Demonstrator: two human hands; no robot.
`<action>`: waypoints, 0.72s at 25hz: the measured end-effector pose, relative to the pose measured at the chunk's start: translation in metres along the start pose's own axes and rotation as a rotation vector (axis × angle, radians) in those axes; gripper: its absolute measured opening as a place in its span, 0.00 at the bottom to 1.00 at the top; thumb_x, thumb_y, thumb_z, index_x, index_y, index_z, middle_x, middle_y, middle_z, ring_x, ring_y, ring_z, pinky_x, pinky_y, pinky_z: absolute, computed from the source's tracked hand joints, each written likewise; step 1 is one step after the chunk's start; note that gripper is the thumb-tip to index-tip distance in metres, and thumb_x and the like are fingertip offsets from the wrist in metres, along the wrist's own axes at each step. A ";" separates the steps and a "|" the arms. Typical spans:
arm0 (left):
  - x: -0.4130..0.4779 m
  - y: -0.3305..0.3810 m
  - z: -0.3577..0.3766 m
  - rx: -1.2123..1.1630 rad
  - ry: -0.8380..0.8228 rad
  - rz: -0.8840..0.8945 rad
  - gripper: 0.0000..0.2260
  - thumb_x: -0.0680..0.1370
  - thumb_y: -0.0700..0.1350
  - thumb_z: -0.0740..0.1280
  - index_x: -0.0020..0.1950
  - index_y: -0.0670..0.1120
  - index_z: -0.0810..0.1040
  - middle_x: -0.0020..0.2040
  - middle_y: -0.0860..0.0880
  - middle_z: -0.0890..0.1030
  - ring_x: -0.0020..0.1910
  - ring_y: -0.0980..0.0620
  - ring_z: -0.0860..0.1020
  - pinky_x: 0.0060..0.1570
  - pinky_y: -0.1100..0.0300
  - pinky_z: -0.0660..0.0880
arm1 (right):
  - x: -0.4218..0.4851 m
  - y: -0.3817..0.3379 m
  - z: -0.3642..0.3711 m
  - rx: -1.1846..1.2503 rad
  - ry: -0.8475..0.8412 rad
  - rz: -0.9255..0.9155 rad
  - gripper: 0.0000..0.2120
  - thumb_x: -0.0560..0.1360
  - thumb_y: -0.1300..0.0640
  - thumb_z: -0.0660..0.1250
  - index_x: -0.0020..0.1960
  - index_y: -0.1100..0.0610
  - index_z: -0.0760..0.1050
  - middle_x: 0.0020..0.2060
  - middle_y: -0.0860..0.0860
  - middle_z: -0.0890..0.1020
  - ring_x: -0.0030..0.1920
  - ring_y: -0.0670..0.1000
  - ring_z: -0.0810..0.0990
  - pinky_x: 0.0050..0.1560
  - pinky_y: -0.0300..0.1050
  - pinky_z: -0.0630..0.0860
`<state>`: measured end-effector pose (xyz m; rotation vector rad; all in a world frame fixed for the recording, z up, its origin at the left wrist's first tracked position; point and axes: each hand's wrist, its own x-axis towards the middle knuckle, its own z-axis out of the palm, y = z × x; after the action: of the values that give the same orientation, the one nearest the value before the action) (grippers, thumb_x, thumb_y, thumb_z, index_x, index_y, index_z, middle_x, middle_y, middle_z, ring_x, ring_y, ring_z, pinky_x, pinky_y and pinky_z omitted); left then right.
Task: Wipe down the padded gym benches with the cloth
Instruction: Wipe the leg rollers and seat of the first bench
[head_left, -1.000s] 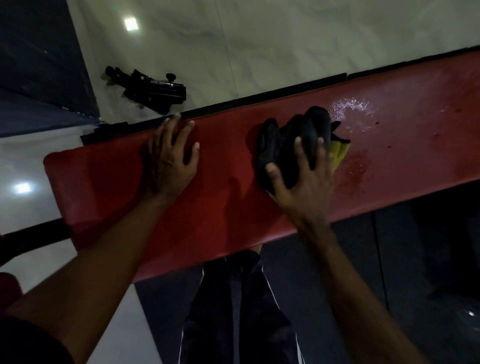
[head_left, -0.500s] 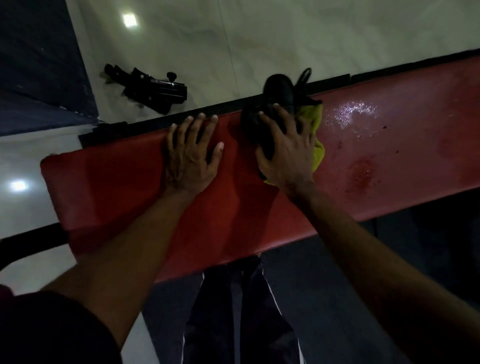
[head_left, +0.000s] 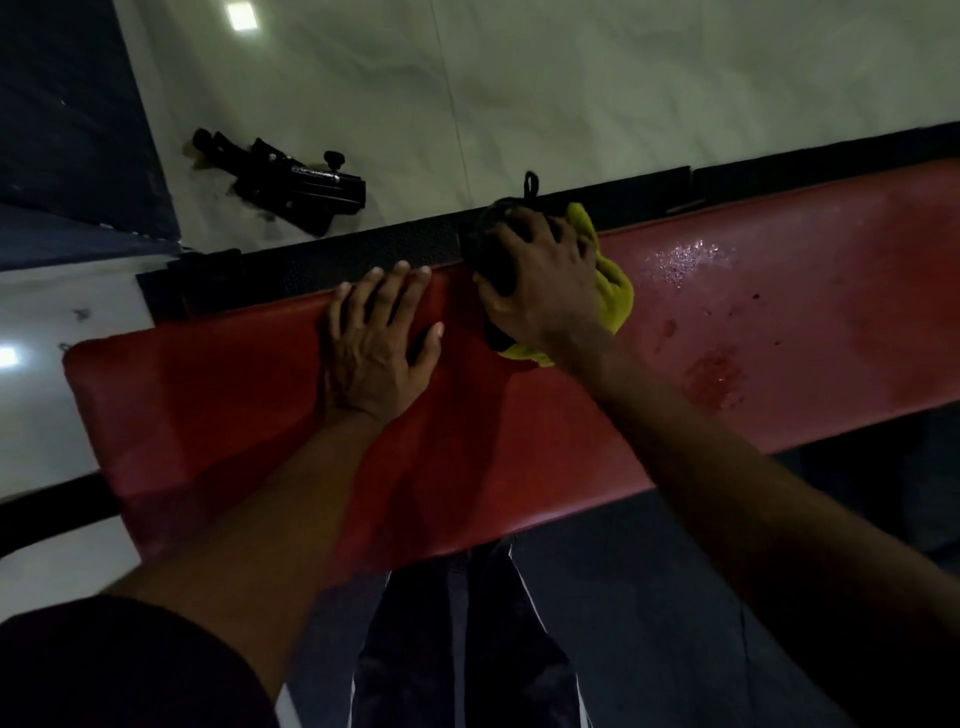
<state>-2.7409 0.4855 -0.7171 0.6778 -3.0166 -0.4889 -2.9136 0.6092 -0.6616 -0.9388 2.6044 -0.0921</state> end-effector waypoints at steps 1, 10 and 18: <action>0.000 0.000 0.000 -0.005 -0.002 -0.002 0.27 0.82 0.59 0.56 0.80 0.52 0.63 0.77 0.49 0.67 0.75 0.45 0.65 0.76 0.46 0.53 | 0.004 0.015 -0.005 -0.017 -0.006 -0.031 0.27 0.73 0.38 0.62 0.69 0.46 0.73 0.71 0.51 0.73 0.69 0.63 0.71 0.68 0.62 0.65; 0.000 0.000 -0.001 -0.054 0.001 -0.009 0.27 0.81 0.59 0.59 0.79 0.52 0.64 0.77 0.49 0.68 0.75 0.45 0.65 0.75 0.45 0.54 | 0.020 0.010 -0.005 0.127 0.062 0.254 0.31 0.68 0.38 0.59 0.64 0.52 0.78 0.71 0.56 0.73 0.65 0.64 0.76 0.63 0.57 0.73; 0.000 0.000 -0.001 -0.050 -0.021 -0.006 0.27 0.82 0.59 0.58 0.79 0.52 0.64 0.77 0.48 0.67 0.75 0.44 0.64 0.75 0.44 0.54 | -0.008 0.048 -0.011 0.069 0.075 0.066 0.26 0.69 0.42 0.64 0.67 0.44 0.76 0.76 0.51 0.68 0.70 0.61 0.72 0.61 0.61 0.76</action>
<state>-2.7414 0.4852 -0.7165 0.6826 -3.0118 -0.5726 -2.9407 0.6512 -0.6574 -0.8395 2.6799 -0.2028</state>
